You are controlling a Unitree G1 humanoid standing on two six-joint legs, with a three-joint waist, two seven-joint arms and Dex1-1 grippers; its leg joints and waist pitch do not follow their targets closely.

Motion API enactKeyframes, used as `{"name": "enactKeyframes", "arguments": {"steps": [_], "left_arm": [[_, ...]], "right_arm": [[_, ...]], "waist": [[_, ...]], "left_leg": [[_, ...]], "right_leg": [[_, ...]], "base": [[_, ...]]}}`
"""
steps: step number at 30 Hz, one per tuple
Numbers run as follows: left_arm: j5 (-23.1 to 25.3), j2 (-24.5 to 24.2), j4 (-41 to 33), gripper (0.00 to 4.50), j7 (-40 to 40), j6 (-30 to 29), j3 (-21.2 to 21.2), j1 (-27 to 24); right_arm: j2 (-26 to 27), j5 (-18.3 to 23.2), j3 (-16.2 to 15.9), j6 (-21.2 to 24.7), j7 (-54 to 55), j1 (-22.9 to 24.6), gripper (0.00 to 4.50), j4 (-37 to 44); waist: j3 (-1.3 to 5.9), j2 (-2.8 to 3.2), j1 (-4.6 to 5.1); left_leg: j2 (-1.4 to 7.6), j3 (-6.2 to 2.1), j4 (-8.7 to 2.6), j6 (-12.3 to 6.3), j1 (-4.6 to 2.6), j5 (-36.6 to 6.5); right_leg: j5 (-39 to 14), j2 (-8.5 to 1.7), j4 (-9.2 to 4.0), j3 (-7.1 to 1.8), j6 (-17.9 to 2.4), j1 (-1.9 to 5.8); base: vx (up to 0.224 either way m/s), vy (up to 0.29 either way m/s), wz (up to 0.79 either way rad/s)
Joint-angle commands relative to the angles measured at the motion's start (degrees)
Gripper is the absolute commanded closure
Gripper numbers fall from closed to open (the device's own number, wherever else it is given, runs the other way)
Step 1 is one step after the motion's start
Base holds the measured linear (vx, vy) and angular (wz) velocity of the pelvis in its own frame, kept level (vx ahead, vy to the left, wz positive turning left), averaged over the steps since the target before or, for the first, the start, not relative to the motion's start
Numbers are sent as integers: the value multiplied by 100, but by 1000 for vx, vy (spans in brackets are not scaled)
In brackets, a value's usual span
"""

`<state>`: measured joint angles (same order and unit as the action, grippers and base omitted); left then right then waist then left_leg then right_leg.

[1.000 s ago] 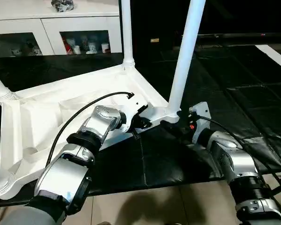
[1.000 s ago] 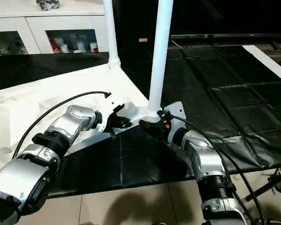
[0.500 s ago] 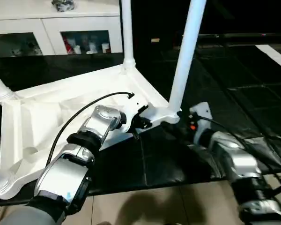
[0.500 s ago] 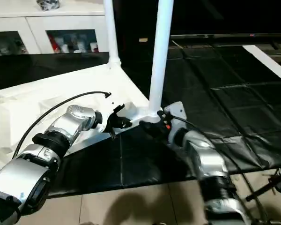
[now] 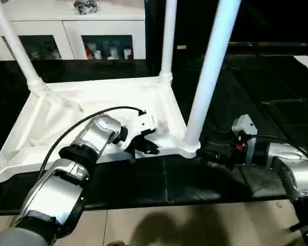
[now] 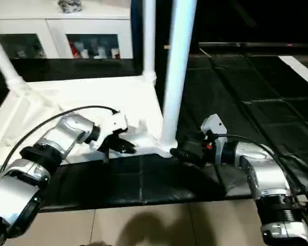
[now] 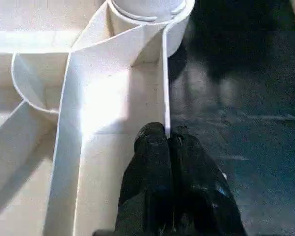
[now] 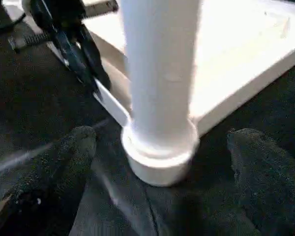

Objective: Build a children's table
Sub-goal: Rotate leg to tighten

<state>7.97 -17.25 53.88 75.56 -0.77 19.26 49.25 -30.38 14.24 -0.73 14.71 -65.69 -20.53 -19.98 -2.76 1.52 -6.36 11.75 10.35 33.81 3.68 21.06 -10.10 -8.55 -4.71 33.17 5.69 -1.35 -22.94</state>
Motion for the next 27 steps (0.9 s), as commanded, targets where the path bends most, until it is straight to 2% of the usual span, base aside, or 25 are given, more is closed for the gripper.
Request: {"name": "enactKeyframes", "arguments": {"steps": [1,2,3,4,5,7,9,10,11,13,14,18,20,21,22,23,24,25,27], "left_arm": [[10,-24,-172,450,343,159,198,-84],[16,-39,-196,450,379,197,201,-99],[54,-36,-174,450,280,310,192,-103],[54,-36,-174,450,280,310,192,-103],[156,18,-74,450,-166,611,111,-93],[175,63,-62,450,-470,621,35,-83],[-30,63,-260,450,-292,463,-78,-125],[-260,39,-514,407,-59,375,-189,-208],[-442,-14,-795,397,51,207,-290,-308],[-492,-48,-906,397,119,170,-303,-364],[-522,-73,-976,367,166,165,-306,-411],[-933,-290,-1894,345,402,-314,-492,-838],[-1291,-298,-2578,329,207,-861,-754,-1164],[-1291,-298,-2578,317,207,-861,-754,-1164],[-1390,-299,-2897,313,65,-1089,-858,-1336],[-1496,-296,-3475,309,-304,-1462,-1075,-1710],[-1498,-285,-3583,291,-430,-1538,-1140,-1792],[-1505,-252,-3901,291,-808,-1751,-1335,-2033],[-1523,-215,-4093,274,-1060,-1850,-1489,-2190]], "right_arm": [[-78,106,-121,25,-127,-13,1,134],[-98,94,-155,34,-195,11,1,186],[-119,97,-201,91,-270,59,1,277],[-119,97,-201,91,-270,59,1,277],[-125,81,-220,130,-297,176,1,425],[-154,86,-163,138,-225,318,1,557],[-179,163,-67,250,-114,499,1,779],[-173,258,-2,372,-30,682,0,1019],[-101,338,58,489,162,895,0,1316],[-59,365,81,525,247,973,0,1413],[-31,381,91,547,303,1032,0,1482],[390,558,221,851,932,1528,0,2324],[602,752,265,1115,1214,1750,0,2720],[602,752,265,1115,1214,1750,0,2720],[618,769,231,1182,1278,1826,0,2852],[642,760,146,1236,1352,1963,0,3025],[654,744,134,1234,1384,1987,0,3047],[699,782,131,1329,1477,2049,0,3122],[743,834,141,1408,1536,2079,0,3162]], "waist": [[418,-70,-6],[415,-68,-9],[411,-93,-8],[411,-76,-18],[408,-97,-33],[394,-114,-63],[385,-143,-72],[380,-141,-76],[388,-118,-81],[394,-128,-80],[389,-105,-60],[362,-72,-15],[371,-48,29],[369,-53,46],[377,-3,66],[373,3,80],[338,-52,133],[347,-27,145],[317,-26,171]], "left_leg": [[158,-28,-346,-478,-62,-1031],[159,-23,-344,-492,-63,-1034],[162,-21,-347,-493,-63,-1024],[165,-27,-348,-498,-66,-1023],[178,-30,-350,-511,-68,-1030],[186,-18,-351,-493,-99,-1125],[174,-22,-368,-464,-77,-1147],[183,-30,-377,-445,-74,-1144],[192,-36,-387,-425,-68,-1115],[203,-32,-389,-415,-65,-1091],[192,-29,-391,-397,-61,-1134],[190,-38,-428,-310,-62,-1303],[212,-45,-445,-252,-62,-1257],[202,-42,-446,-269,-63,-1277],[193,-42,-439,-236,-78,-1336],[220,-56,-452,-197,-70,-1360],[179,-38,-457,-210,-67,-1540],[191,-50,-453,-170,-69,-1559],[171,-45,-458,-190,-75,-1672]], "right_leg": [[-1569,-396,-369,-252,-1144,331],[-1567,-387,-373,-250,-1136,324],[-1575,-388,-375,-249,-1132,322],[-1583,-386,-371,-246,-1133,320],[-1582,-384,-370,-249,-1113,313],[-1739,-395,-390,-256,-1064,288],[-2019,-404,-414,-244,-950,301],[-2061,-410,-415,-248,-913,307],[-2002,-422,-396,-259,-913,307],[-1880,-424,-386,-270,-951,302],[-1804,-409,-385,-263,-1002,290],[-2043,-415,-410,-271,-911,289],[-1797,-412,-373,-287,-983,294],[-1799,-402,-385,-282,-992,287],[-1829,-390,-378,-278,-997,277],[-1772,-398,-362,-287,-1020,286],[-2097,-380,-433,-274,-914,270],[-2110,-385,-401,-278,-907,276],[-2411,-369,-475,-268,-777,246]], "base": [[0,0,0],[0,0,0],[0,0,0],[0,0,0],[0,0,0],[0,0,0],[0,0,0],[0,0,0],[0,0,0],[0,0,0],[0,0,0],[0,0,0],[0,0,0],[0,0,0],[0,0,0],[0,0,0],[0,0,0],[0,0,0],[0,0,0]]}}
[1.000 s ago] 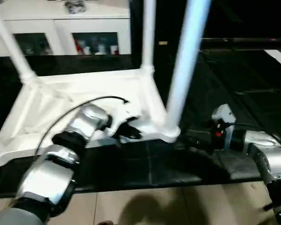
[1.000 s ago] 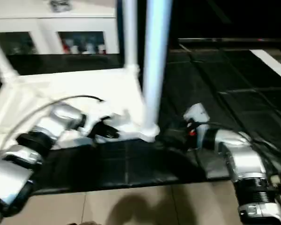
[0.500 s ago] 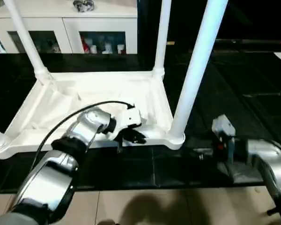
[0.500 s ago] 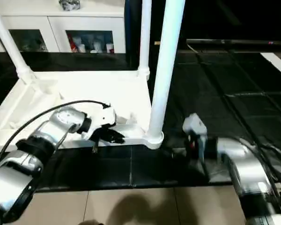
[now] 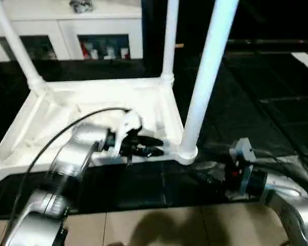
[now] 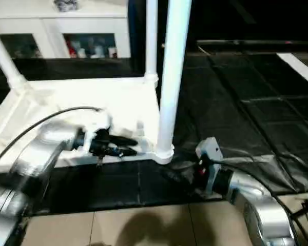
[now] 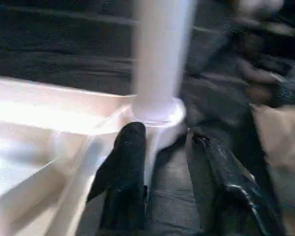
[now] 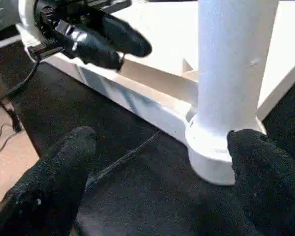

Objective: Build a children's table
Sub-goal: Rotate leg to tighten, then rotate table base

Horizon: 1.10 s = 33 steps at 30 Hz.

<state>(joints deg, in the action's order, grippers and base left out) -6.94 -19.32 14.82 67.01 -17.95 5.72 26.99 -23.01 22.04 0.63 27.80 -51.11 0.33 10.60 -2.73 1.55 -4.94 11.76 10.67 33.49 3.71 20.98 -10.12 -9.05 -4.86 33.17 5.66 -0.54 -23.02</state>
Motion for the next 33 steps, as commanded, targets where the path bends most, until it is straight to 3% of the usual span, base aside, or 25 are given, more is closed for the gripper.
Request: {"name": "enactKeyframes", "arguments": {"steps": [1,4,5,8,11,13,16,17,20,21,23,26,28,29,30,33], "left_arm": [[-56,95,-489,274,-577,-264,-350,-173],[-117,412,-1422,241,-1367,-613,-775,-812],[-154,460,-1670,238,-1471,-715,-823,-981],[-178,591,-2234,207,-1783,-871,-989,-1458],[-525,370,-2860,199,-1641,-1413,-1126,-2060],[-577,119,-3113,187,-1535,-1576,-1095,-2375],[-575,-164,-3329,157,-1382,-1820,-1111,-2769],[-571,-259,-3412,157,-1389,-1904,-1116,-2909],[-289,-459,-3361,120,-1552,-1775,-1084,-3172],[-222,-550,-3331,116,-1658,-1728,-1067,-3264],[-193,-615,-3305,109,-1702,-1716,-1049,-3320],[-248,-772,-3352,77,-1756,-1821,-985,-3447],[-246,-797,-3370,72,-1777,-1831,-964,-3465],[-188,-807,-3353,51,-1830,-1801,-935,-3464],[-34,-801,-3247,51,-1981,-1706,-875,-3421],[69,-735,-3109,34,-2219,-1603,-864,-3334]], "right_arm": [[84,69,1,162,187,24,0,145],[387,-9,-120,18,455,116,0,204],[470,-29,-158,5,549,128,0,220],[568,-44,-363,130,596,74,0,194],[669,-67,-627,235,600,-99,0,60],[766,-161,-735,147,654,-230,0,-67],[912,-313,-868,-26,655,-469,0,-371],[957,-376,-920,-116,678,-555,0,-490],[1109,-616,-933,-386,1032,-807,0,-910],[1211,-685,-862,-531,1271,-978,0,-1158],[1312,-733,-745,-648,1527,-1136,0,-1378],[1514,-928,-238,-1005,2466,-1634,0,-2145],[1512,-975,-124,-1124,2625,-1743,0,-2335],[1500,-1026,-3,-1307,2830,-1848,0,-2533],[1502,-1035,248,-1558,3210,-2000,0,-2814],[1408,-1015,444,-1599,3451,-2104,0,-3024]], "waist": [[319,-31,32],[309,-42,48],[296,-34,60],[282,-38,93],[265,-85,134],[254,-49,165],[260,-15,164],[243,-16,195],[243,10,216],[251,7,190],[244,12,202],[261,27,228],[244,30,179],[235,29,181],[249,35,181],[281,31,180]], "left_leg": [[150,-84,-423,-179,-68,-1705],[199,-107,-439,-126,-64,-1776],[171,-95,-434,-147,-72,-1824],[173,-109,-450,-139,-60,-1933],[147,-116,-456,-135,-49,-2014],[149,-134,-476,-118,-34,-2034],[154,-147,-476,-28,-80,-2183],[156,-162,-497,4,-52,-2278],[141,-155,-495,49,-85,-2341],[153,-143,-485,67,-131,-2374],[144,-155,-500,80,-103,-2408],[136,-170,-509,178,-109,-2462],[141,-129,-487,199,-197,-2545],[135,-127,-489,209,-200,-2580],[130,-139,-497,217,-173,-2555],[113,-137,-492,204,-136,-2345]], "right_leg": [[-2545,-348,-497,-255,-748,257],[-2603,-379,-504,-260,-724,239],[-2730,-346,-537,-256,-651,204],[-2823,-334,-553,-256,-546,204],[-3073,-326,-576,-253,-428,181],[-3077,-319,-569,-265,-394,173],[-2985,-311,-552,-274,-428,148],[-2969,-310,-532,-268,-476,153],[-2952,-297,-554,-282,-450,138],[-2897,-294,-558,-295,-468,105],[-2849,-293,-536,-292,-515,134],[-2769,-299,-493,-294,-594,135],[-2730,-276,-523,-325,-581,62],[-2761,-275,-528,-328,-582,59],[-2740,-280,-512,-320,-570,105],[-2471,-270,-473,-320,-543,154]], "base": [[0,0,0],[0,0,0],[0,0,0],[0,0,0],[0,0,0],[0,0,0],[0,0,0],[0,0,0],[0,0,0],[0,0,0],[0,0,0],[0,0,0],[0,0,0],[0,0,0],[0,0,0],[0,0,0]]}}
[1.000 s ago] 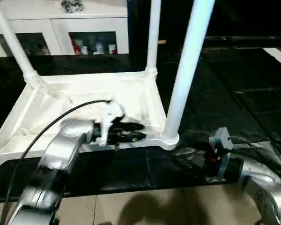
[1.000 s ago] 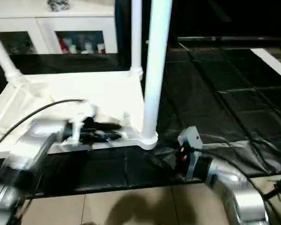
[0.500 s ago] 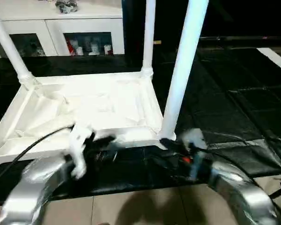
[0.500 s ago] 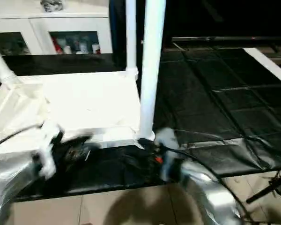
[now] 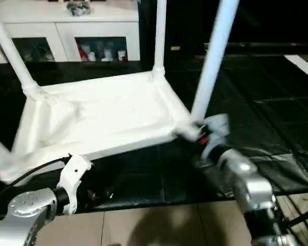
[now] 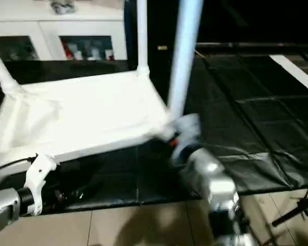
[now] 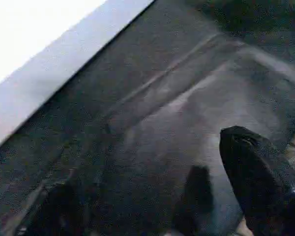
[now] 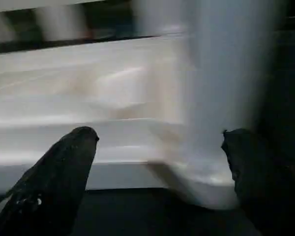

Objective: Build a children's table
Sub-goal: Rotate table base

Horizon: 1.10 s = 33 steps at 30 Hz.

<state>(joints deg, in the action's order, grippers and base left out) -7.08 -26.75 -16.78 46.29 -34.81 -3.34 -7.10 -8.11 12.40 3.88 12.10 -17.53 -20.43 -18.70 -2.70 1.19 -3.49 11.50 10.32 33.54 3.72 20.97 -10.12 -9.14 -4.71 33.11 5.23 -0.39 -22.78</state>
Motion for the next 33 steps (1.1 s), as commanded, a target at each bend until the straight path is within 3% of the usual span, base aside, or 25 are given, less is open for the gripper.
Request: {"name": "enactKeyframes", "arguments": {"steps": [1,2,5,7,10,16,17,18,19,20,26,27,28,30,31,33], "left_arm": [[52,18,61,27,-201,103,35,85],[24,26,65,7,-225,127,26,82],[-18,78,77,7,-297,257,-26,51],[26,132,122,7,-414,355,-56,55],[92,189,244,7,-616,361,35,177],[211,273,624,7,-789,421,251,599],[370,339,1016,7,-949,549,338,908],[414,362,1143,7,-1016,599,355,1000],[426,368,1183,7,-1038,619,357,1026],[470,405,1357,7,-1142,695,360,1141],[555,775,2354,7,-1592,1158,440,1833],[555,775,2354,7,-1592,1158,440,1833],[545,906,2522,7,-1732,1254,406,1976],[547,997,2625,7,-1857,1327,372,2075],[552,1080,2759,7,-2005,1445,326,2176],[523,1141,2804,7,-2151,1572,237,2193]], "right_arm": [[-104,-33,111,-36,13,-23,0,-101],[-83,40,119,-16,-98,7,0,-44],[-11,145,29,-16,-411,199,0,232],[38,193,-67,-20,-545,354,0,427],[-64,176,-468,38,-824,658,0,742],[-198,301,-845,335,-1438,1096,0,1441],[-268,396,-977,407,-1680,1214,0,1667],[-295,421,-1021,416,-1735,1246,0,1727],[-302,418,-1033,411,-1741,1251,0,1735],[-328,405,-1072,391,-1747,1273,0,1769],[-176,240,-843,302,-1279,1319,0,1788],[-176,240,-843,302,-1279,1319,0,1788],[-165,264,-815,325,-1245,1302,0,1777],[-162,309,-808,368,-1255,1292,0,1792],[-174,359,-829,420,-1277,1295,0,1843],[-181,363,-873,428,-1315,1325,0,1890]], "waist": [[282,73,36],[288,61,42],[310,60,68],[334,54,77],[341,48,71],[302,76,21],[295,102,-8],[293,85,-15],[290,75,-9],[294,122,-6],[278,92,6],[287,90,-2],[286,139,1],[296,104,5],[282,111,22],[297,110,18]], "left_leg": [[136,-105,-495,176,-105,-2252],[134,-103,-493,158,-88,-2212],[139,-99,-476,16,-10,-1887],[145,-90,-454,-25,-35,-1745],[148,-69,-436,-120,-34,-1453],[166,-86,-476,-44,-70,-1829],[156,-78,-464,-31,-118,-1980],[155,-73,-460,-18,-137,-2039],[153,-100,-481,6,-91,-2058],[154,-112,-481,41,-88,-2081],[109,-122,-448,58,-124,-2306],[112,-130,-445,67,-134,-2304],[127,-159,-465,75,-97,-2300],[128,-154,-449,69,-117,-2375],[116,-157,-454,44,-87,-2377],[117,-157,-443,28,-98,-2363]], "right_leg": [[-2308,-279,-446,-276,-572,160],[-2245,-280,-434,-275,-582,177],[-1930,-296,-401,-283,-706,231],[-1734,-291,-382,-294,-799,219],[-1339,-264,-341,-291,-958,227],[-1878,-262,-408,-293,-802,206],[-2024,-251,-449,-295,-720,173],[-2080,-256,-460,-298,-694,160],[-2179,-278,-452,-289,-666,205],[-2238,-287,-465,-283,-624,203],[-2920,-297,-587,-242,-414,147],[-2944,-305,-584,-238,-405,149],[-2902,-320,-558,-229,-411,186],[-2889,-310,-579,-217,-389,168],[-2902,-309,-584,-207,-390,184],[-2900,-314,-588,-203,-379,179]], "base": [[0,0,0],[0,0,0],[0,0,0],[0,0,0],[0,0,0],[0,0,0],[0,0,0],[0,0,0],[0,0,0],[0,0,0],[0,0,0],[0,0,0],[0,0,0],[0,0,0],[0,0,0],[0,0,0]]}}
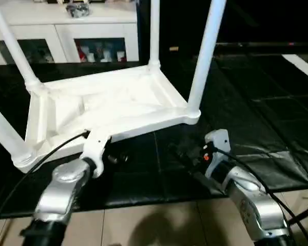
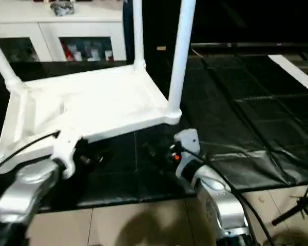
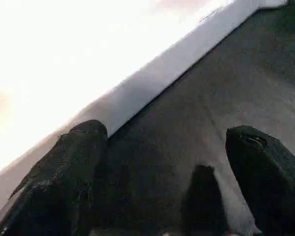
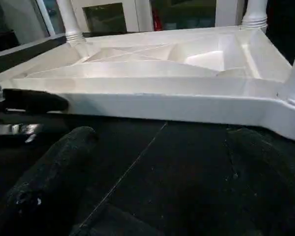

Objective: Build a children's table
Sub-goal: Rotate table base

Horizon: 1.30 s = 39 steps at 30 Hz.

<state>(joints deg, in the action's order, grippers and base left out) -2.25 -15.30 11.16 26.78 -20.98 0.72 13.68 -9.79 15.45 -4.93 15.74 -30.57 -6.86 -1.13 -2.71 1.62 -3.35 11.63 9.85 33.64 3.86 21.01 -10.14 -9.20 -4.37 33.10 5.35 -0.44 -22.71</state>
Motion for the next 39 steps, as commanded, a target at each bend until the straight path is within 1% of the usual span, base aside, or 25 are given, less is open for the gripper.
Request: {"name": "enactKeyframes", "arguments": {"steps": [1,3,4,6,7,8,9,11,12,13,14,16,17,18,19,20,22,26,27,28,32,33,34,37,39], "left_arm": [[7,9,-8,7,-225,229,-211,94],[-91,37,-108,7,-274,360,-335,-11],[-142,48,-174,7,-279,413,-391,-75],[-420,95,-565,7,-183,563,-627,-430],[-662,107,-866,7,-56,699,-825,-781],[-719,106,-932,7,-24,751,-880,-877],[-883,102,-1111,7,64,977,-1071,-1197],[-973,124,-1156,7,6,1268,-1253,-1408],[-1011,144,-1170,7,-40,1410,-1349,-1500],[-1017,166,-1186,7,-98,1561,-1439,-1582],[-1011,201,-1210,7,-193,1796,-1568,-1704],[-950,298,-1292,7,-410,2292,-1786,-1957],[-924,324,-1330,7,-464,2402,-1822,-2027],[-924,324,-1330,7,-464,2402,-1822,-2027],[-914,399,-1395,7,-576,2546,-1885,-2120],[-873,457,-1430,7,-700,2704,-1937,-2198],[-840,594,-1421,7,-937,2958,-2071,-2290],[-712,723,-1261,7,-1170,3344,-2191,-2428],[-699,758,-1257,7,-1231,3412,-2228,-2468],[-688,770,-1256,7,-1262,3444,-2243,-2485],[-649,1040,-1192,7,-2105,3709,-2713,-2535],[-674,1062,-1181,7,-2160,3719,-2741,-2525],[-700,1076,-1176,7,-2190,3717,-2756,-2514],[-900,1044,-1214,7,-2165,3555,-2739,-2345],[-879,992,-1164,7,-2172,3551,-2731,-2270]], "right_arm": [[-12,49,-5,64,-22,-16,0,145],[-14,47,-45,61,-70,23,0,179],[-17,62,-63,65,-104,37,0,199],[-38,155,-149,123,-283,90,0,307],[-69,165,-212,134,-376,97,0,321],[-75,152,-222,127,-379,93,0,311],[-88,117,-246,106,-389,78,0,268],[-88,135,-255,111,-424,61,0,248],[-85,148,-257,117,-442,50,0,242],[-90,163,-270,125,-483,34,0,240],[-97,185,-292,137,-548,13,0,242],[-121,219,-360,167,-693,-32,0,249],[-132,227,-386,176,-729,-41,0,253],[-132,227,-386,176,-729,-41,0,253],[-150,249,-432,202,-800,-57,0,271],[-167,267,-472,228,-860,-69,0,294],[-200,322,-559,300,-1010,-98,0,359],[-232,321,-624,352,-1139,-135,0,399],[-233,320,-625,353,-1139,-131,0,406],[-237,322,-628,356,-1143,-130,0,409],[-302,343,-698,400,-1235,-123,0,494],[-316,352,-717,417,-1270,-122,0,518],[-327,366,-733,434,-1302,-120,0,539],[-371,480,-810,547,-1478,-90,0,673],[-384,491,-836,552,-1525,-86,0,691]], "waist": [[295,59,5],[306,51,-4],[310,52,3],[321,56,20],[332,50,22],[342,19,22],[337,6,40],[375,27,15],[373,31,13],[364,33,-16],[350,-45,-38],[330,-7,-51],[319,-27,-50],[314,-21,-48],[294,-13,-57],[272,-82,-46],[267,-65,-53],[265,-96,-39],[265,-86,-38],[268,-98,-34],[278,-111,-25],[280,-138,-20],[290,-125,-30],[298,-147,-52],[303,-136,-59]], "left_leg": [[108,-113,-456,-3,-80,-2324],[108,-105,-447,-30,-76,-2234],[117,-110,-458,-38,-48,-2164],[146,-120,-471,-54,-6,-2066],[158,-115,-467,-71,-18,-2050],[164,-111,-459,-76,-12,-1981],[176,-108,-472,-111,37,-1841],[160,-63,-414,-204,-23,-1587],[159,-59,-417,-226,-3,-1497],[167,-48,-422,-260,-14,-1470],[172,-44,-428,-280,-9,-1505],[187,-62,-445,-257,11,-1576],[187,-61,-458,-215,-8,-1693],[190,-60,-468,-193,-19,-1762],[191,-58,-476,-139,-57,-1980],[193,-66,-491,-94,-44,-2131],[189,-78,-494,-49,-47,-2229],[170,-91,-490,-18,-54,-2309],[168,-94,-487,-10,-56,-2320],[166,-92,-482,-5,-63,-2329],[176,-99,-479,0,-55,-2361],[172,-97,-478,-16,-49,-2339],[170,-101,-480,-33,-50,-2294],[186,-104,-482,-32,-64,-2313],[195,-112,-496,-2,-59,-2329]], "right_leg": [[-2896,-355,-584,-210,-376,185],[-2820,-358,-575,-219,-406,183],[-2716,-357,-551,-222,-430,202],[-2421,-368,-505,-233,-549,234],[-2257,-356,-479,-239,-627,224],[-2119,-366,-453,-249,-692,234],[-1883,-362,-415,-257,-794,249],[-1449,-328,-376,-286,-903,207],[-1317,-322,-361,-287,-931,222],[-1271,-318,-368,-282,-943,215],[-1386,-328,-368,-280,-910,230],[-1580,-348,-389,-279,-832,241],[-1769,-337,-406,-280,-753,228],[-1855,-335,-415,-284,-722,221],[-2096,-327,-450,-286,-657,181],[-2318,-338,-478,-282,-587,194],[-2603,-357,-503,-286,-452,190],[-2845,-346,-553,-278,-242,168],[-2877,-349,-554,-275,-229,165],[-2914,-345,-566,-273,-206,156],[-2721,-328,-547,-263,-233,167],[-2712,-324,-548,-261,-219,172],[-2684,-325,-542,-267,-206,169],[-2576,-323,-524,-276,-229,154],[-2418,-317,-508,-276,-270,159]], "base": [[0,0,0],[0,0,0],[0,0,0],[0,0,0],[0,0,0],[0,0,0],[0,0,0],[59,1,2],[53,-5,5],[0,0,0],[0,0,0],[0,0,0],[0,0,0],[0,0,0],[0,0,0],[0,0,0],[0,0,0],[0,0,0],[0,0,0],[0,0,0],[0,0,0],[0,0,0],[0,0,0],[0,0,0],[0,0,0]]}}
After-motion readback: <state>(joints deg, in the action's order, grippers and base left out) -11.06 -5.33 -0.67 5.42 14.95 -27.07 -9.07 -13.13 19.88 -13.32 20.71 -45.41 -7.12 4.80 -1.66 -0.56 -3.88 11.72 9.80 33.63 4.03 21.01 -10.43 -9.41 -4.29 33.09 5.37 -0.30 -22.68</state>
